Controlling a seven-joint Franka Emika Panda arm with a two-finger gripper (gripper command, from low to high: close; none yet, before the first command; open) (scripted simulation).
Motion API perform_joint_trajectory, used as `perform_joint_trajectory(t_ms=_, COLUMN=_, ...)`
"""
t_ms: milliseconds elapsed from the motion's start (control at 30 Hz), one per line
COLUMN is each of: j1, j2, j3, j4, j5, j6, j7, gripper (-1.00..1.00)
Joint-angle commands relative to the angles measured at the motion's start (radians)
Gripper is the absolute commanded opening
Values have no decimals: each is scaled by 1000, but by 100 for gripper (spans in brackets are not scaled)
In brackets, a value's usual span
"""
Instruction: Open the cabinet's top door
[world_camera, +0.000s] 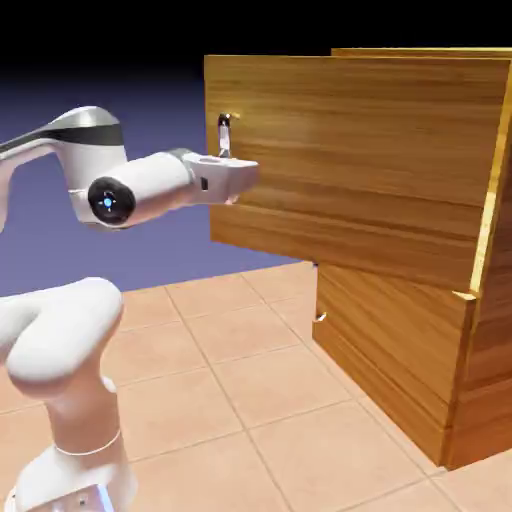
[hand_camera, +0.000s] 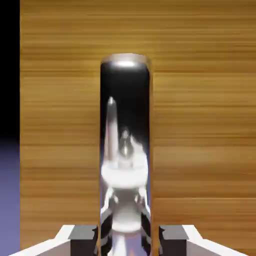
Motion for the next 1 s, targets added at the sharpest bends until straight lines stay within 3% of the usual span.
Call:
perform_joint_trajectory(t_ms=0, j1=-1, j2=0, j3=-36, j4=-5, j5=-32, j6=-18, j7=-5, gripper=-100)
perform_joint_trajectory(t_ms=533, j1=-13, j2=171, j3=-616, j4=65, j5=-549, j6=-336, j7=-124, gripper=-100)
perform_joint_trajectory(t_ms=967, j1=240, j2=512, j3=-1087, j4=401, j5=-941, j6=-662, j7=-258, gripper=-100)
